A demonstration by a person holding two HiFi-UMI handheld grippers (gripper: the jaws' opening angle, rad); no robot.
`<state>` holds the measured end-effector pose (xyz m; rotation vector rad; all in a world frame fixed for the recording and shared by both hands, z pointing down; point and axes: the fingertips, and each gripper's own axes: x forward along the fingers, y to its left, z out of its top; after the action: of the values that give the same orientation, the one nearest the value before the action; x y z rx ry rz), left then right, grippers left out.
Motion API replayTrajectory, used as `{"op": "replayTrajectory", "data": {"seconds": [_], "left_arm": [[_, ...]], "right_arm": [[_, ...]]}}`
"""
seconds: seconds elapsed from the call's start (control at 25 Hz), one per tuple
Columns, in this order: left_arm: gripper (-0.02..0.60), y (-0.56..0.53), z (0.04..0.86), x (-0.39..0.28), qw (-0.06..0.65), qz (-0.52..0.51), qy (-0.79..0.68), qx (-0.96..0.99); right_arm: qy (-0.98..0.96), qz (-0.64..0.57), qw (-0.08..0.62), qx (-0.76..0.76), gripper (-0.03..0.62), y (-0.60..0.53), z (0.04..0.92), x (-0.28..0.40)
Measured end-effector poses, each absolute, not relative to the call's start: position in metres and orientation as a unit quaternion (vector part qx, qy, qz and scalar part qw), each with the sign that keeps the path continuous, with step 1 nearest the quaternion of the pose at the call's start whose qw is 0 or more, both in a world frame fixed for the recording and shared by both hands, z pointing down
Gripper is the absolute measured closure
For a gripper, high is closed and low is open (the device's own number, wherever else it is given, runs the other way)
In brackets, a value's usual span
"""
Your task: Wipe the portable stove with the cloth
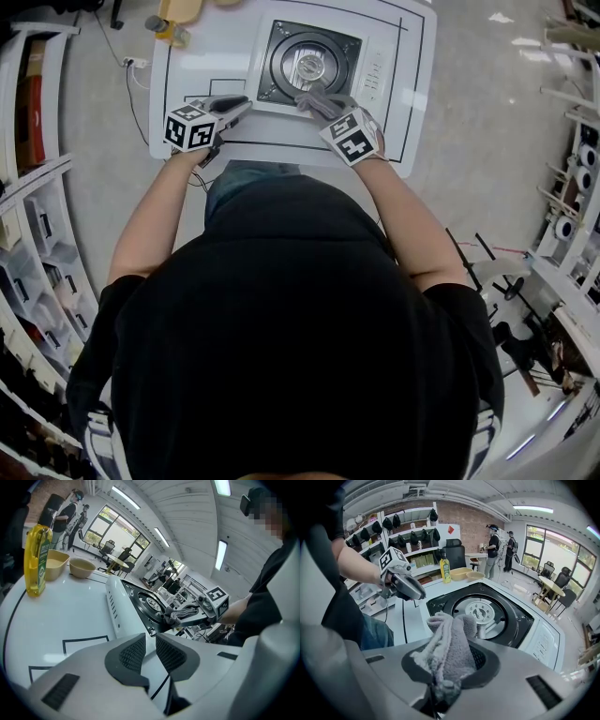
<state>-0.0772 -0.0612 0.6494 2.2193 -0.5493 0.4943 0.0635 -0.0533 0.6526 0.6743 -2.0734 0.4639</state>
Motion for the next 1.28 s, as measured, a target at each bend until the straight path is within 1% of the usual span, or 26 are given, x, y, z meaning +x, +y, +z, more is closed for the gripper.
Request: {"op": "replayTrajectory", "data": {"seconds": [0.32,0.56,0.92,1.04,1.28], "left_arm": [[0.499,-0.061,0.649,-0.079,0.392,0.190,-0.213,0.874],[0.499,-0.061,0.650,-0.080,0.393,0.190,-0.209,0.875],[0.499,-0.061,0.650,-0.082,0.395,0.193,-0.201,0.875],[0.495,-0.060,0.649,-0.082,0.398,0.195,-0.198,0.874],[0.463,-0.058,0.647,-0.079,0.393,0.212,-0.183,0.875]], "right_arm": [[-0.847,0.174,0.440,0.242,0.482,-0.059,0.649,0.025],[-0.855,0.184,0.424,0.234,0.482,-0.068,0.652,-0.005],[-0.855,0.190,0.425,0.230,0.482,-0.069,0.652,-0.014],[-0.855,0.215,0.408,0.237,0.482,-0.069,0.652,-0.014],[-0.861,0.260,0.366,0.240,0.482,-0.071,0.646,-0.013]]}}
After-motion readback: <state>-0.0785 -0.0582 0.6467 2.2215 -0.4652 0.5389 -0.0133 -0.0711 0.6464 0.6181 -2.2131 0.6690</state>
